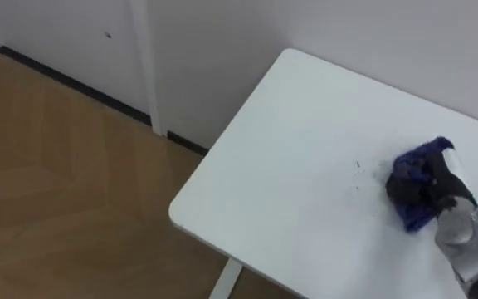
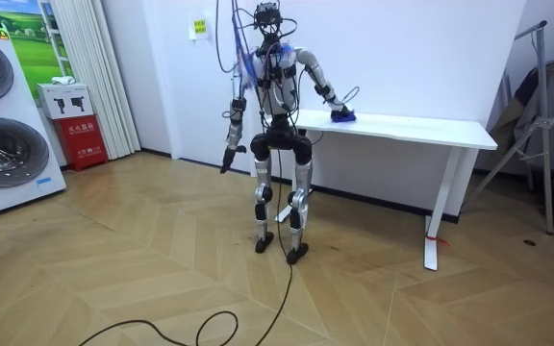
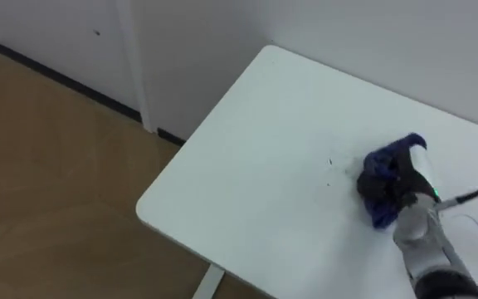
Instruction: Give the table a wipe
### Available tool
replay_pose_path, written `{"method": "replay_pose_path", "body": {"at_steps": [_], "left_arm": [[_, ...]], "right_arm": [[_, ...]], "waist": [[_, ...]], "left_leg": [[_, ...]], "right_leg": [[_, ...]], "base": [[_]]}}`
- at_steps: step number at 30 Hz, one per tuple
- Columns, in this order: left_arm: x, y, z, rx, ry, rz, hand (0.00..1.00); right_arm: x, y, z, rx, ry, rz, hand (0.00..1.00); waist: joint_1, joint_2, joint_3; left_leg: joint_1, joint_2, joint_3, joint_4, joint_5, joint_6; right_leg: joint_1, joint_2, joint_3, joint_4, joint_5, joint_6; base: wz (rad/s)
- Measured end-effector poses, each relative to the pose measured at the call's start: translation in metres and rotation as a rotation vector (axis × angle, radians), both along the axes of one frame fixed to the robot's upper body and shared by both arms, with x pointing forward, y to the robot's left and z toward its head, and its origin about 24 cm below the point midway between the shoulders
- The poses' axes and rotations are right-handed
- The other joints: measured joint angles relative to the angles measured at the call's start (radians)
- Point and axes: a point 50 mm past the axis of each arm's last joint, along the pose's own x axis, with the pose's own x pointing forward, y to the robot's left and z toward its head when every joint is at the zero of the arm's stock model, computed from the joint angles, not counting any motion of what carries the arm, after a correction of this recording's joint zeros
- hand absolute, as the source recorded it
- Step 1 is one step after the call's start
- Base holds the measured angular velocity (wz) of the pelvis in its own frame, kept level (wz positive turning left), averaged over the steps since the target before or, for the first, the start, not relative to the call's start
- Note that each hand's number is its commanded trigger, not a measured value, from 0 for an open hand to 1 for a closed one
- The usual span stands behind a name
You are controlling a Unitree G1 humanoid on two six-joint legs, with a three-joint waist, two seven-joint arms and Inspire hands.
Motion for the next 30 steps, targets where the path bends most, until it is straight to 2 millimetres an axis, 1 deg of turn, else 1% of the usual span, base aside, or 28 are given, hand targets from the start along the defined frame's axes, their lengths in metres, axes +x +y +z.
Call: {"method": "replay_pose_path", "body": {"at_steps": [1,3,4,5,6,7,8,9,10,11,13,14,15,16,17,18,19,20,21,22,23,24,25,26,27,28,29,30], "left_arm": [[0.001,0.004,0.002,0.019,-0.014,0.016,0.0],[0.001,0.007,0.003,0.042,-0.025,0.031,0.0],[0.002,0.008,0.004,0.046,-0.028,0.032,0.0],[0.003,0.008,0.004,0.044,-0.033,0.036,0.0],[0.007,0.005,0.003,0.037,-0.043,0.032,0.0],[0.01,0.002,0.002,0.026,-0.047,0.023,0.0],[0.012,0.0,0.001,0.019,-0.051,0.021,0.0],[0.017,-0.005,0.0,0.002,-0.06,0.017,0.0],[0.021,-0.01,-0.002,-0.008,-0.061,-0.002,0.0],[0.022,-0.012,-0.003,-0.014,-0.059,-0.009,0.0],[0.028,-0.019,-0.005,-0.029,-0.057,-0.038,0.0],[0.028,-0.021,-0.006,-0.038,-0.052,-0.048,0.0],[0.028,-0.023,-0.006,-0.045,-0.05,-0.049,0.0],[0.03,-0.026,-0.007,-0.061,-0.052,-0.051,0.0],[0.031,-0.028,-0.008,-0.069,-0.052,-0.056,0.0],[0.032,-0.031,-0.008,-0.079,-0.049,-0.071,0.0],[0.027,-0.03,-0.009,-0.082,-0.036,-0.069,0.0],[0.024,-0.03,-0.009,-0.079,-0.029,-0.069,0.0],[0.015,-0.027,-0.009,-0.078,-0.005,-0.055,0.0],[0.004,-0.025,-0.01,-0.08,0.027,-0.043,0.0],[-0.002,-0.025,-0.01,-0.086,0.04,-0.031,0.0],[-0.009,-0.023,-0.011,-0.098,0.052,0.002,0.0],[-0.013,-0.021,-0.01,-0.099,0.059,0.015,0.0],[-0.013,-0.019,-0.009,-0.095,0.053,0.017,0.0],[-0.012,-0.018,-0.008,-0.092,0.045,0.018,0.0],[-0.009,-0.015,-0.006,-0.079,0.027,0.006,0.0],[-0.007,-0.012,-0.005,-0.071,0.015,0.003,0.0],[-0.002,-0.008,-0.002,-0.053,-0.009,0.001,0.0]], "right_arm": [[-0.012,-0.007,-0.003,-0.01,0.009,-0.042,1.0],[-0.023,-0.012,-0.006,-0.022,0.021,-0.075,1.0],[-0.024,-0.013,-0.007,-0.024,0.029,-0.077,1.0],[-0.024,-0.012,-0.007,-0.024,0.03,-0.074,1.0],[-0.016,-0.009,-0.004,-0.022,0.022,-0.064,1.0],[-0.005,-0.005,-0.001,-0.027,0.023,-0.045,1.0],[0.002,-0.003,0.001,-0.029,0.024,-0.038,1.0],[0.017,0.003,0.006,-0.033,0.026,-0.02,1.0],[0.034,0.01,0.013,-0.045,0.033,0.01,1.0],[0.043,0.015,0.017,-0.046,0.035,0.033,1.0],[0.076,0.041,0.031,-0.052,0.039,0.149,1.0],[0.095,0.06,0.041,-0.053,0.025,0.225,1.0],[0.104,0.07,0.046,-0.053,0.015,0.265,1.0],[0.12,0.086,0.058,-0.045,-0.011,0.325,1.0],[0.126,0.092,0.064,-0.042,-0.025,0.348,1.0],[0.137,0.097,0.077,-0.038,-0.061,0.379,1.0],[0.141,0.1,0.083,-0.037,-0.084,0.396,1.0],[0.141,0.1,0.084,-0.037,-0.085,0.4,1.0],[0.14,0.098,0.083,-0.037,-0.08,0.402,1.0],[0.137,0.094,0.077,-0.034,-0.061,0.394,1.0],[0.134,0.092,0.073,-0.034,-0.052,0.389,1.0],[0.124,0.086,0.064,-0.034,-0.055,0.394,1.0],[0.112,0.08,0.053,-0.012,-0.06,0.382,1.0],[0.096,0.073,0.04,0.022,-0.074,0.334,1.0],[0.088,0.068,0.033,0.036,-0.076,0.313,1.0],[0.071,0.058,0.022,0.063,-0.072,0.26,1.0],[0.062,0.052,0.017,0.081,-0.073,0.22,1.0],[0.047,0.04,0.01,0.114,-0.081,0.137,1.0]], "waist": [[-0.005,0.004,-0.0067],[-0.014,0.011,-0.0107],[-0.02,0.015,-0.0129],[-0.024,0.017,-0.0128],[-0.019,0.02,-0.0104],[-0.011,0.026,-0.0076],[-0.007,0.029,-0.0047],[0.003,0.035,0.0015],[0.018,0.038,0.006],[0.029,0.041,0.0084],[0.063,0.045,0.0166],[0.074,0.048,0.0215],[0.084,0.049,0.0223],[0.103,0.052,0.0281],[0.113,0.051,0.0311],[0.123,0.058,0.0464],[0.129,0.061,0.0472],[0.134,0.058,0.0458],[0.146,0.053,0.045],[0.15,0.048,0.045],[0.144,0.046,0.0446],[0.118,0.038,0.04],[0.083,0.028,0.0366],[0.058,0.024,0.0367],[0.049,0.019,0.0323],[0.029,0.006,0.0231],[0.025,0.0,0.0181],[0.021,-0.006,0.0129]], "left_leg": [[0.01,-0.002,0.01,0.001,-0.004,0.006],[0.035,-0.002,0.026,-0.004,-0.007,0.012],[0.041,-0.002,0.03,-0.005,-0.009,0.015],[0.041,-0.003,0.032,-0.006,-0.011,0.015],[0.041,-0.001,0.044,-0.007,-0.012,0.016],[0.041,0.0,0.06,-0.006,-0.013,0.016],[0.041,0.001,0.07,-0.006,-0.014,0.015],[0.039,0.004,0.087,-0.005,-0.015,0.013],[0.031,0.01,0.116,-0.009,-0.013,0.011],[0.026,0.016,0.133,-0.01,-0.012,0.008],[-0.004,0.037,0.162,-0.008,-0.005,-0.003],[-0.016,0.04,0.169,-0.008,-0.001,-0.011],[-0.024,0.043,0.169,-0.008,0.001,-0.014],[-0.037,0.048,0.164,-0.008,0.006,-0.02],[-0.04,0.049,0.16,-0.008,0.008,-0.022],[-0.045,0.05,0.149,-0.007,0.011,-0.026],[-0.055,0.046,0.131,-0.006,0.018,-0.028],[-0.055,0.042,0.12,-0.011,0.026,-0.028],[-0.053,0.037,0.106,-0.024,0.03,-0.03],[-0.052,0.036,0.098,-0.028,0.031,-0.03],[-0.052,0.036,0.091,-0.027,0.031,-0.03],[-0.051,0.034,0.07,-0.025,0.031,-0.03],[-0.046,0.034,0.071,-0.023,0.032,-0.029],[-0.031,0.032,0.086,-0.024,0.032,-0.027],[-0.025,0.031,0.099,-0.024,0.032,-0.027],[-0.013,0.026,0.112,-0.025,0.033,-0.027],[-0.008,0.022,0.113,-0.025,0.032,-0.026],[-0.002,0.02,0.116,-0.024,0.027,-0.019]], "right_leg": [[0.008,-0.003,0.0,-0.001,0.001,0.001],[0.026,-0.007,0.002,-0.001,0.001,0.002],[0.034,-0.009,0.002,-0.001,0.001,0.003],[0.034,-0.009,0.002,-0.001,0.001,0.003],[0.031,-0.011,0.005,0.0,0.002,0.004],[0.025,-0.012,0.016,-0.002,0.001,0.007],[0.025,-0.012,0.021,-0.002,0.001,0.008],[0.017,-0.011,0.041,-0.001,0.0,0.01],[-0.003,-0.011,0.062,0.001,-0.001,0.012],[-0.015,-0.009,0.066,0.001,-0.001,0.01],[-0.064,0.007,0.089,0.011,0.014,-0.007],[-0.086,0.014,0.089,0.021,0.018,-0.014],[-0.097,0.018,0.09,0.02,0.02,-0.018],[-0.11,0.023,0.085,0.017,0.023,-0.025],[-0.114,0.025,0.083,0.017,0.024,-0.027],[-0.114,0.028,0.075,0.012,0.022,-0.03],[-0.112,0.028,0.053,-0.006,0.02,-0.033],[-0.112,0.026,0.045,-0.005,0.016,-0.033],[-0.111,0.019,0.03,-0.001,0.005,-0.033],[-0.107,0.018,0.02,-0.001,0.002,-0.032],[-0.102,0.017,0.01,-0.002,0.002,-0.031],[-0.088,0.014,-0.006,-0.003,0.001,-0.03],[-0.066,0.013,-0.006,-0.006,0.0,-0.028],[-0.04,0.012,0.002,-0.015,-0.001,-0.026],[-0.03,0.01,0.006,-0.014,-0.002,-0.025],[-0.01,0.004,0.011,-0.014,-0.005,-0.019],[-0.003,0.001,0.016,-0.014,-0.008,-0.015],[0.004,-0.002,0.023,-0.014,-0.011,-0.01]], "base": [[-0.2],[-0.28],[-0.27],[-0.23],[-0.35],[-0.42],[-0.56],[-0.61],[-0.69],[-0.71],[-0.59],[-0.38],[-0.19],[0.0],[0.19],[0.47],[0.58],[0.62],[0.42],[0.37],[0.52],[0.82],[1.07],[0.89],[0.73],[0.44],[0.28],[0.0]]}}
